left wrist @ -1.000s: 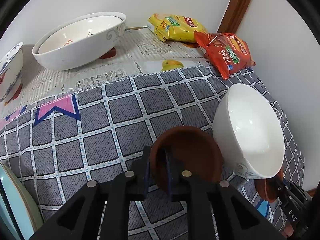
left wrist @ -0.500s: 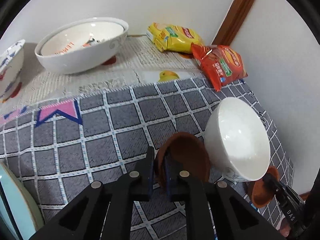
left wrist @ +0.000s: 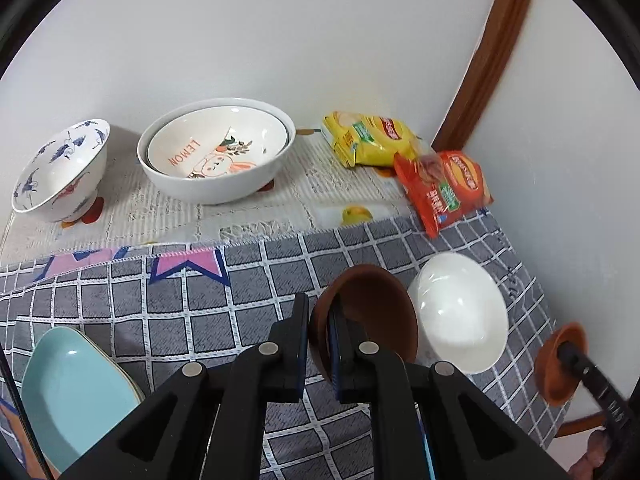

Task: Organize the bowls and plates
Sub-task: 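Lift both brown bowls and carry the right gripper's bowl over the white bowl, then lower the brown bowl into the white bowl and open the right gripper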

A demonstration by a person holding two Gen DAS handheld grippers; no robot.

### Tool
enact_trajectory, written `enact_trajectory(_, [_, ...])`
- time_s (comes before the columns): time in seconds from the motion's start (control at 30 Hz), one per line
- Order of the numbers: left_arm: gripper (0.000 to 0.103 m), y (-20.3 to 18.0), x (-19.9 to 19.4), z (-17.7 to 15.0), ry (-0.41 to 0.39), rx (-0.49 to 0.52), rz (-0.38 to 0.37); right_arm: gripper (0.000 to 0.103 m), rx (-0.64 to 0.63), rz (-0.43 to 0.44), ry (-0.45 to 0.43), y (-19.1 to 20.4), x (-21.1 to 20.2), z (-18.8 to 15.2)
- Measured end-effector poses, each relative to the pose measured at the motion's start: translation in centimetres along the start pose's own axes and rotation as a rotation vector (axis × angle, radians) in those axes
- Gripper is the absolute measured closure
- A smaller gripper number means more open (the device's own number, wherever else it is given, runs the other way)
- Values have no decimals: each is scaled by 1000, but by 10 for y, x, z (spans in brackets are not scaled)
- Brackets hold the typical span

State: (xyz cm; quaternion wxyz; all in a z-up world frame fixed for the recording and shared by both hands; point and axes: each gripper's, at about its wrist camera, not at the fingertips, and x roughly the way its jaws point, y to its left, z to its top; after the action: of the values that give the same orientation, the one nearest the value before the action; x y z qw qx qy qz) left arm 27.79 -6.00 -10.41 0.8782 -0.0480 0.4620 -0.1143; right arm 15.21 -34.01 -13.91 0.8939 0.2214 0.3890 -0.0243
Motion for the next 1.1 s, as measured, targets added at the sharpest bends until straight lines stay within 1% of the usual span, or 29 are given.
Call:
enact_trajectory(0.1, [94, 0, -5, 9, -7, -7, -23, 94, -8, 26, -11, 16, -8, 23])
enact_trajectory(0.2, [94, 0, -7, 15, -33, -21, -31, 94, -65, 9, -46, 40, -17, 46])
enact_trajectory(0.23, [94, 1, -6, 16, -37, -35, -46, 94, -80, 7, -59, 46, -19, 52])
enact_trajectory(0.3, [94, 3, -3, 16, -29, -58, -79, 94, -93, 13, -78, 55, -22, 61])
enact_trajectory(0.33, [94, 2, 0, 16, -19, -55, -83, 94, -96, 21, -84, 57, -21, 63])
enact_trajectory(0.4, [94, -3, 4, 15, -22, -23, -69, 94, -97, 20, -92, 60, -14, 63])
enact_trajectory(0.47, [94, -5, 10, 13, -16, -2, -39, 94, -95, 14, -79, 60, 0, 59])
enact_trajectory(0.63, [94, -3, 28, 13, 20, -15, -20, 94, -99, 20, -8, 57, 42, 50])
enact_trajectory(0.8, [94, -5, 32, 11, 26, -5, -4, 94, -128, 7, 25, 55, 71, 41])
enact_trajectory(0.97, [94, -7, 33, 10, 28, -4, 13, 94, -159, -5, 47, 58, 85, 37])
enact_trajectory(1.1, [94, -9, 32, 9, 25, -6, 13, 94, -163, 15, 63, 57, 90, 35])
